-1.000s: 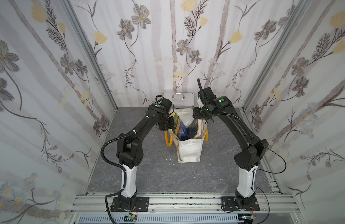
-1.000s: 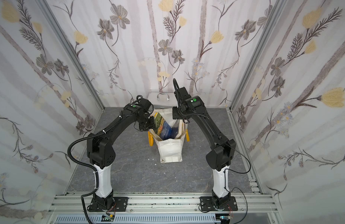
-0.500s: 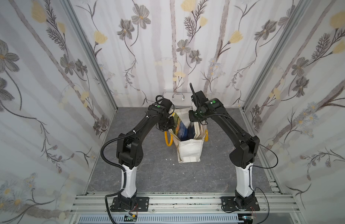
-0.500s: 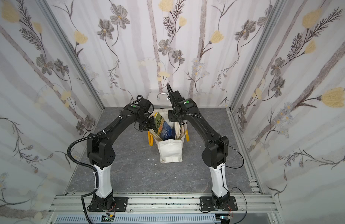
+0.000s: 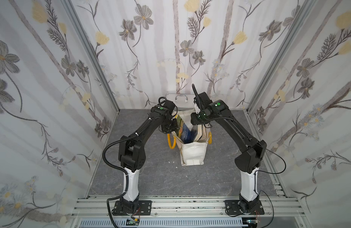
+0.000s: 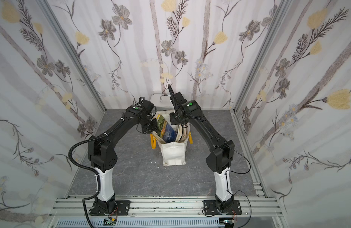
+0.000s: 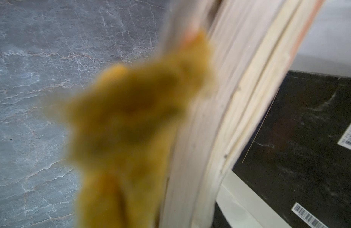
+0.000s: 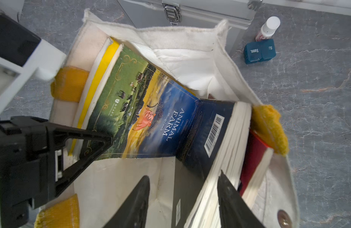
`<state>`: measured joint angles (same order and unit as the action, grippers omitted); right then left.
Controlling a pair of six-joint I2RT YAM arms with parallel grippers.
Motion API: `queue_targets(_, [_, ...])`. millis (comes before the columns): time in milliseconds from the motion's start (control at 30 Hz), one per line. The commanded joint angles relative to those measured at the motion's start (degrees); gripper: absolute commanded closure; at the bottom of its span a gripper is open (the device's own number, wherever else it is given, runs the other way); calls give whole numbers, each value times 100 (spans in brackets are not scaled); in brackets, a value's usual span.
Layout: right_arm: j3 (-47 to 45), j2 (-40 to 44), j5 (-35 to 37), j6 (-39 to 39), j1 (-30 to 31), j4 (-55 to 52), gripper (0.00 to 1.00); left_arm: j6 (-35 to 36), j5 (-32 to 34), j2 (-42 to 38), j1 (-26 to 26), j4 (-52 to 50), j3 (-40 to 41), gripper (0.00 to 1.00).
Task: Take out the books from the canvas bag
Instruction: Pick up the book from the canvas bag.
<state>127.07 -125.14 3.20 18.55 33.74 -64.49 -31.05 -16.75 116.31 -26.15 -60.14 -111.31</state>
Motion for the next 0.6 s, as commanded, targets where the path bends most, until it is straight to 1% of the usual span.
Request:
queue_targets(0, [11, -107, 251, -144, 5, -137, 45, -96, -55, 39, -13, 46, 15, 71])
queue_targets(133, [14, -442, 229, -141, -7, -271, 45, -103, -47, 41, -22, 35, 1, 71])
queue_targets(200, [11, -555, 149, -141, -3, -297, 46, -102, -46, 40, -22, 20, 9, 71])
queue_targets(267, [11, -606, 119, -167, 22, -275, 54, -113, -38, 41, -21, 21, 21, 71])
queue_targets(300, [18, -618, 136, -175, 28, -253, 60, -120, -38, 41, -30, 20, 21, 71])
queue_targets(333, [20, -614, 172, -176, 41, -225, 70, -121, -34, 41, -31, 19, 21, 71])
queue_targets(367, [20, -576, 249, -163, 56, -206, 77, -130, -27, 35, -30, 18, 8, 71])
queue_targets(433, [20, -449, 340, -111, 58, -176, 84, -139, -21, 41, -30, 6, -6, 71])
queue_targets(533, [20, -231, 392, -45, 57, -201, 85, -148, -3, 40, -31, 2, -5, 71])
queue_targets(567, [20, -192, 387, -44, 56, -229, 88, -160, 4, 42, -34, 11, -7, 71])
